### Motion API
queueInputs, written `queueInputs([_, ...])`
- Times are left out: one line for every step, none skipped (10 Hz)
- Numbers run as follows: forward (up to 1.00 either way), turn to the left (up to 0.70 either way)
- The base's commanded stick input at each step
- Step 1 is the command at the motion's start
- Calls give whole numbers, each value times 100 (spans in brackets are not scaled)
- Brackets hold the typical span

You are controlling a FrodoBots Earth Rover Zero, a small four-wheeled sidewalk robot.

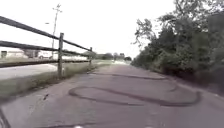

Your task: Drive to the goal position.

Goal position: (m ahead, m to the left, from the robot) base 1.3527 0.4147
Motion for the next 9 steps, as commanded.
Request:
queueInputs([100,-9])
queueInputs([100,-9])
queueInputs([100,-8])
queueInputs([100,-8])
queueInputs([100,-7])
queueInputs([100,-7])
queueInputs([100,-7])
queueInputs([100,-7])
queueInputs([100,-7])
